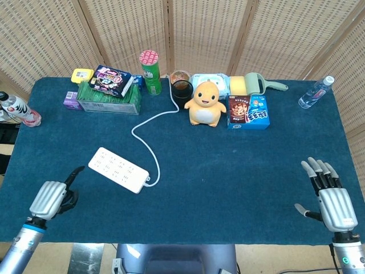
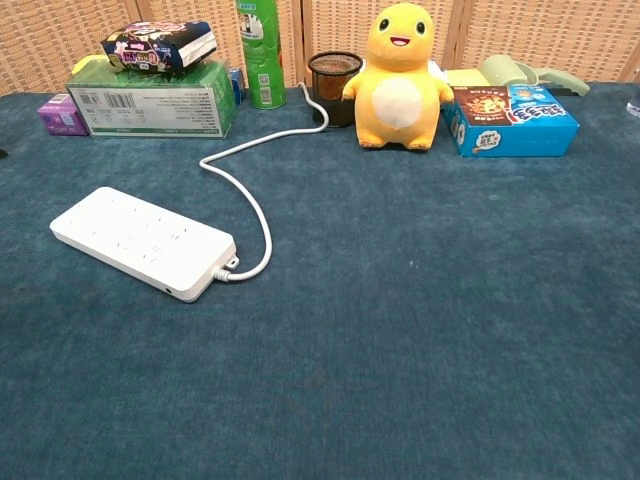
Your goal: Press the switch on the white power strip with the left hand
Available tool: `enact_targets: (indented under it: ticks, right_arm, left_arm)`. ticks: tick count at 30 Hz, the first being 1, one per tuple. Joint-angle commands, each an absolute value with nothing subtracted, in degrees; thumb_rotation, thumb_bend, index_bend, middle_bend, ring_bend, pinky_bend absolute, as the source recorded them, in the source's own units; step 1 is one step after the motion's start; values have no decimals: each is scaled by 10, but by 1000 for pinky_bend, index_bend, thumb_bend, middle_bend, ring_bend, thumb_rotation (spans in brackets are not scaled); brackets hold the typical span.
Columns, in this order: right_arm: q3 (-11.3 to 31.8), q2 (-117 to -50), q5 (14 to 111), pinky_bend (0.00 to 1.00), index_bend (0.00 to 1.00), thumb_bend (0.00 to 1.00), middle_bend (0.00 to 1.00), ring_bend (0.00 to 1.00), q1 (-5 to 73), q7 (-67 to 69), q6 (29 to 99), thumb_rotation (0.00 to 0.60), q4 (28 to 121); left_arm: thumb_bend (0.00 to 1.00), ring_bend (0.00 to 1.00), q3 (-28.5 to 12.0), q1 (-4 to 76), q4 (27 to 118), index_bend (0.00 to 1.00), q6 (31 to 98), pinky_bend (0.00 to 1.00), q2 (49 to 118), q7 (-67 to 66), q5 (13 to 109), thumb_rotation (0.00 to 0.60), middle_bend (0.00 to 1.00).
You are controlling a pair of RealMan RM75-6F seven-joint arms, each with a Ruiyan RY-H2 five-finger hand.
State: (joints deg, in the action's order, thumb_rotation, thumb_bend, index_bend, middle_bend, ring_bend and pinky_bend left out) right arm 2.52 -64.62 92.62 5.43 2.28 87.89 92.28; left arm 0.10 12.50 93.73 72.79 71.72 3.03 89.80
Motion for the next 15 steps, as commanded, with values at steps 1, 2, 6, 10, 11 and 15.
enact_targets:
  ticks: [1, 2, 6, 10, 11, 15]
  right_arm:
    - [26, -645, 924, 0, 0, 0, 0, 0, 55, 26, 877, 600, 923]
    - [26, -645, 923, 0, 0, 0, 0, 0, 55, 27, 877, 600, 923]
    - [26, -644, 921, 0, 0, 0, 0, 0, 55, 30, 875, 600, 922]
    - [25, -643, 920, 0, 0, 0, 0, 0, 56, 31, 871, 600, 922]
    - [25, -643, 920, 0, 0, 0, 0, 0, 56, 31, 871, 600, 922]
    - [25, -642, 920, 0, 0, 0, 0, 0, 57, 32, 869, 600, 923]
  left_arm:
    - [672, 1000, -5, 142, 959, 214, 708, 1000, 740, -15, 879, 600, 1000]
    - [671, 1000, -7, 144, 964, 231, 704, 1000, 744, -24, 874, 600, 1000]
    - [669, 1000, -11, 155, 984, 273, 686, 1000, 753, -55, 856, 600, 1000]
    - [666, 1000, -18, 171, 1009, 281, 665, 1000, 761, -95, 834, 600, 1000]
    - [667, 1000, -20, 175, 1014, 281, 658, 1000, 764, -105, 827, 600, 1000]
    - [666, 1000, -29, 197, 1032, 281, 629, 1000, 778, -143, 796, 600, 1000]
